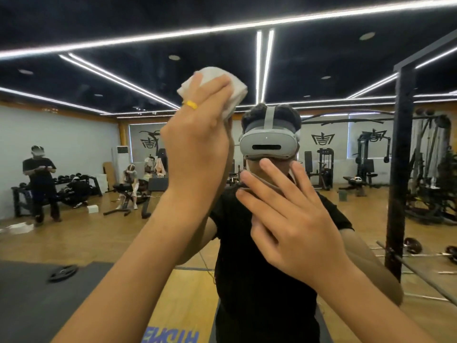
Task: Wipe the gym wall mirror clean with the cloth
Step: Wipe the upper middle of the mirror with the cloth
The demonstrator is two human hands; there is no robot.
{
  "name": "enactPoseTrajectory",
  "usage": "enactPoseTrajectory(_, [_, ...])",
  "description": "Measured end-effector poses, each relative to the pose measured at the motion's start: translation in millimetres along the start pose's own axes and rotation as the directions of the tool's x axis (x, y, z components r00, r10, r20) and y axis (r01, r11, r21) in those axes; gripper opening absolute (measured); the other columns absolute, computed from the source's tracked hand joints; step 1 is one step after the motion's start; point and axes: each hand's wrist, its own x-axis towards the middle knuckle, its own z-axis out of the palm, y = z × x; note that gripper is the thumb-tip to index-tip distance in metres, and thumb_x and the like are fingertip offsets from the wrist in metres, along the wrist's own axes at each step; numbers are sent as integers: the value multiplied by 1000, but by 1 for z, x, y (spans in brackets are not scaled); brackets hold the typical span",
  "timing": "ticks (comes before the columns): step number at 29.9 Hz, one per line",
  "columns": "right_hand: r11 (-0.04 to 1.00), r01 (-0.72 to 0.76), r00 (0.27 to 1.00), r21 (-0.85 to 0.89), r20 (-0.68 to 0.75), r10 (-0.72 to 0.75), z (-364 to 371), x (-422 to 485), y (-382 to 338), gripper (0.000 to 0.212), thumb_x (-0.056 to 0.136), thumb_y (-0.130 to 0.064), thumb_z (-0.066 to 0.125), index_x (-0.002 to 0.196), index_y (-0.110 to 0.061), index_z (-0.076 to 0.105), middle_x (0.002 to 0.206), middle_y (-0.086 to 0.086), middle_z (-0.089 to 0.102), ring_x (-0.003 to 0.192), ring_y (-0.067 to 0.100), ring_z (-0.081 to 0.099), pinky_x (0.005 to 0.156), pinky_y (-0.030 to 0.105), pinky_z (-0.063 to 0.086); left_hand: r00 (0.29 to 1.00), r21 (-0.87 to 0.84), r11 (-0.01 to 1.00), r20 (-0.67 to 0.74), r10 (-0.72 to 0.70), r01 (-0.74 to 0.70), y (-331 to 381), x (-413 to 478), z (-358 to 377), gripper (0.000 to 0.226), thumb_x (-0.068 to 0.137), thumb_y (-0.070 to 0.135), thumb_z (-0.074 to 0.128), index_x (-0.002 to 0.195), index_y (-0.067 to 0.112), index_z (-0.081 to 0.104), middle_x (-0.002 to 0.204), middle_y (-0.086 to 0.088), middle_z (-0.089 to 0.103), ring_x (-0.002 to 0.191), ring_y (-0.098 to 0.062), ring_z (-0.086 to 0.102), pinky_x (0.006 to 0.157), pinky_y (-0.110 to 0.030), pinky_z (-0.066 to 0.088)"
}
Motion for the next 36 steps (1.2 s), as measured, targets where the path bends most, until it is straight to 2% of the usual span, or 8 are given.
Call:
enactPoseTrajectory(4, [1000,2,1000,9,-15,-2,-1,0,2,39,101,-22,51,137,-16,67,153,4,53,152,27,34,123,61,25,995,-35,994,0,102,-102,-1,7,6,28,95,1,66,122,2,72,126,-8,72,121,-35,67,99,-34,56])
enactPoseTrajectory(7, [1000,-1,1000,19,-23,1,1,0,1,39,99,-21,57,136,-16,67,153,4,53,152,28,36,123,62,25,989,-21,990,48,140,-139,-26,5,-7,31,104,17,55,127,2,69,132,-9,69,126,-30,63,108,-31,49])
enactPoseTrajectory(12, [1000,-3,999,31,-43,4,1,-1,1,40,98,-21,57,137,-16,67,153,4,52,151,28,37,123,61,24,993,42,993,-45,-107,109,-79,-5,-34,30,104,11,55,128,5,70,134,-7,67,129,-27,62,110,-29,47])
enactPoseTrajectory(15, [1000,-4,999,29,-48,6,3,-1,-1,39,98,-21,58,136,-16,67,153,4,53,151,28,37,123,61,24,987,9,988,-53,-151,152,-67,-2,-26,29,104,17,56,126,5,72,130,-6,69,126,-23,64,109,-25,48])
enactPoseTrajectory(22, [999,-16,998,40,-56,18,2,0,-2,38,98,-19,58,134,-16,68,151,4,55,150,28,40,122,62,27,997,-105,992,-36,64,-67,-2,16,13,27,91,-2,69,118,2,74,123,-7,73,118,-34,68,98,-33,56])
enactPoseTrajectory(27, [999,2,999,32,-51,0,-1,1,-1,37,97,-18,61,133,-15,68,150,5,55,149,29,41,123,60,25,983,-82,980,6,182,-181,-25,14,3,31,93,0,71,124,3,71,128,-9,71,115,-30,69,95,-35,59])
enactPoseTrajectory(30, [1000,2,999,29,-53,-1,0,0,-1,37,97,-18,61,133,-15,69,150,5,55,148,30,42,122,61,26,997,-41,996,-11,82,-83,-61,3,-22,32,108,24,52,127,7,70,132,-6,68,117,-28,68,101,-28,55])
enactPoseTrajectory(36, [999,1,997,48,-81,3,2,0,-2,36,95,-16,64,131,-14,70,149,6,56,147,30,43,121,62,28,977,45,979,-89,-195,199,-102,-2,-47,30,108,22,56,132,10,69,134,0,67,125,-9,62,107,-14,45])
